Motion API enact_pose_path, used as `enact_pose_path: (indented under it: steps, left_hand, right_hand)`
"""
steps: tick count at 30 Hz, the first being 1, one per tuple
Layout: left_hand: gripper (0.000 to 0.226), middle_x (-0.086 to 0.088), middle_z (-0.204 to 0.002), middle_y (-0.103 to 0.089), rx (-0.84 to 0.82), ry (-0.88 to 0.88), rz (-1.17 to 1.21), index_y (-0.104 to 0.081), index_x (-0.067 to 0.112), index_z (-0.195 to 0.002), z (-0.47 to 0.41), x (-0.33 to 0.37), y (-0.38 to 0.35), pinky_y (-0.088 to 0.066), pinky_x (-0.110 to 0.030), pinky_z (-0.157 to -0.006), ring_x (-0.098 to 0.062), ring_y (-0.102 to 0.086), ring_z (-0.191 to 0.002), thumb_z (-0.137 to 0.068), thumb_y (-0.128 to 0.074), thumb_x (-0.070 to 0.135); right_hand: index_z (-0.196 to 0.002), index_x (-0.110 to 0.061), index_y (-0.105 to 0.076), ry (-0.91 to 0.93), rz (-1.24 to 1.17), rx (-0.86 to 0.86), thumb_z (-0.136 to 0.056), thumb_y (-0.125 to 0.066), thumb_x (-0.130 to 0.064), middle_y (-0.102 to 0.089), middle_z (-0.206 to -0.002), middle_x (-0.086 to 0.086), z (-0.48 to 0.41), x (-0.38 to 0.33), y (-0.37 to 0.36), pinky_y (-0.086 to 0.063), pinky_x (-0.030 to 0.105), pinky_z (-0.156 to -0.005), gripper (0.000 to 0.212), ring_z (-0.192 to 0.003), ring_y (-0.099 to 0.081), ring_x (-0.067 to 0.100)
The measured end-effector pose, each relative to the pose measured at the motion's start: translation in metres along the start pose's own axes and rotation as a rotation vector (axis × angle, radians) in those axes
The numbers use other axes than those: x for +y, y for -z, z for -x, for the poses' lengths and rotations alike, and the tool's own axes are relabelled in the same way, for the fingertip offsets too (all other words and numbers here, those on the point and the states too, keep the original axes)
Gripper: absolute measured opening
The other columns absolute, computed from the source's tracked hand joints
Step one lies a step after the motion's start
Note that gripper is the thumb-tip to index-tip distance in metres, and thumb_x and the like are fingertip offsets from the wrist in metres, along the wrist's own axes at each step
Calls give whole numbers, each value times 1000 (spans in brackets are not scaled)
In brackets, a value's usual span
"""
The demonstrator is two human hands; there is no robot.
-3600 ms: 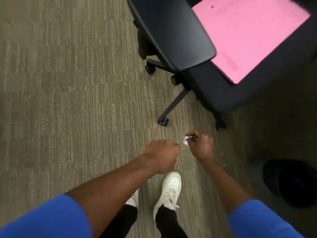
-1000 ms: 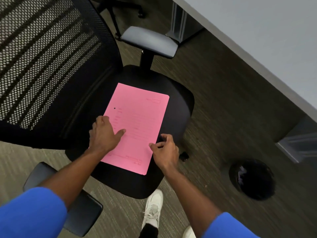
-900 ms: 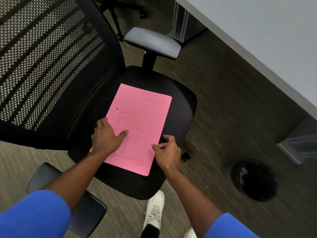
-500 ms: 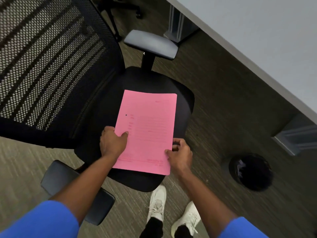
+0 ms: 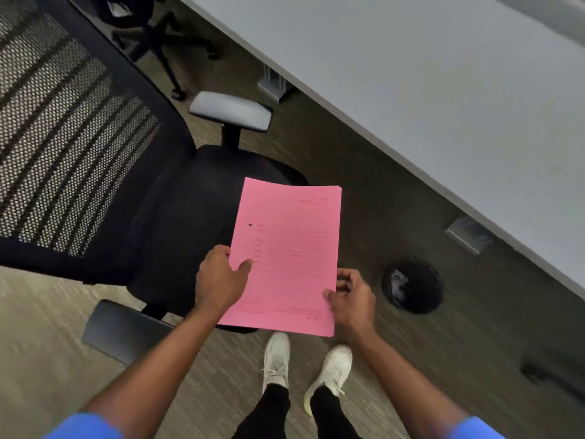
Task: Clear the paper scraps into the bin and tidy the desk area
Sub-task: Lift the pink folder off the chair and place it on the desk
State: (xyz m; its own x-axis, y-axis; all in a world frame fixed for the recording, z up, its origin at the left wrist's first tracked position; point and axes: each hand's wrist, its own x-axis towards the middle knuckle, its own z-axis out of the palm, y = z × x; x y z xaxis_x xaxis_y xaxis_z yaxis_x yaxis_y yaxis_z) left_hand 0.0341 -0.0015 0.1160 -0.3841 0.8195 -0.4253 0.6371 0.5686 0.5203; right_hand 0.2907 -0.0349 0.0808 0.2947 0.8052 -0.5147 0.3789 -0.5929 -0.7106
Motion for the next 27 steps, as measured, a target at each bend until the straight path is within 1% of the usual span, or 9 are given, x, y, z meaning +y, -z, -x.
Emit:
enact_pose_path:
  steps: [3,5,8,12,17,19,21,25,27]
  left_hand:
    - [37,-4,-116,-70,-15,-39,19,-62,16,-116,28,22,4,-60,-47,-86,-27,-69,-102,-91,-77,39]
    - [36,-2,-115,-69,-22,-69,23,-62,18,-116,46,37,5,-60,-47,-85,-25,-68,-101,-91,-76,40]
    - [36,0,-115,-68,-16,-117,3,-62,19,-117,67,63,6,-60,-45,-84,-21,-67,-99,-92,-75,41]
    - [36,2,-116,-67,-22,-171,4,-61,20,-118,94,100,7,-61,-47,-85,-20,-68,-99,-92,-75,42]
    - [33,6,-114,-66,-4,-226,34,-62,21,-117,115,150,11,-61,-40,-81,-15,-68,-97,-93,-74,40]
    - [31,5,-112,-68,8,-229,58,-62,21,-115,122,167,11,-62,-42,-81,-17,-69,-96,-93,-75,40]
    - [31,4,-109,-70,27,-247,66,-63,20,-113,130,182,6,-61,-43,-80,-19,-70,-94,-93,-75,40]
    - [33,5,-108,-69,3,-299,117,-63,18,-117,146,210,-10,-54,-30,-68,-14,-69,-91,-93,-76,36]
    - [35,4,-108,-70,0,-317,142,-64,17,-118,150,220,-16,-57,-32,-72,-15,-70,-93,-92,-77,35]
  right_hand:
    - [-105,-33,-64,41,-16,9,-85,-80,-5,-76,-94,-9,14,-1,37,-66,38,-69,39,-83,-74,10]
    - [-107,-33,-64,74,-28,13,-87,-80,-4,-75,-96,-11,23,-4,63,-63,27,-67,39,-85,-73,6]
    - [-111,-30,-64,104,-42,25,-89,-80,-5,-73,-100,-13,34,-11,101,-58,17,-64,37,-87,-71,3]
    - [-117,-27,-64,124,-44,44,-91,-78,-7,-69,-106,-13,45,-20,147,-57,14,-62,36,-90,-69,4]
    - [-122,-30,-61,148,-63,50,-92,-78,-12,-68,-111,-12,51,-29,198,-61,21,-69,39,-97,-71,8]
    - [-127,-28,-61,155,-59,47,-93,-78,-15,-69,-114,-12,52,-32,218,-63,24,-73,40,-97,-72,7]
    - [-130,-27,-60,171,-38,56,-94,-78,-16,-69,-114,-12,51,-33,239,-61,20,-67,42,-95,-72,5]
    - [-133,-26,-60,175,-30,103,-94,-77,-17,-70,-113,-11,49,-32,278,-58,15,-62,43,-91,-72,3]
    - [-133,-25,-60,170,-24,124,-94,-78,-19,-71,-112,-11,48,-32,291,-61,18,-67,44,-90,-74,4]
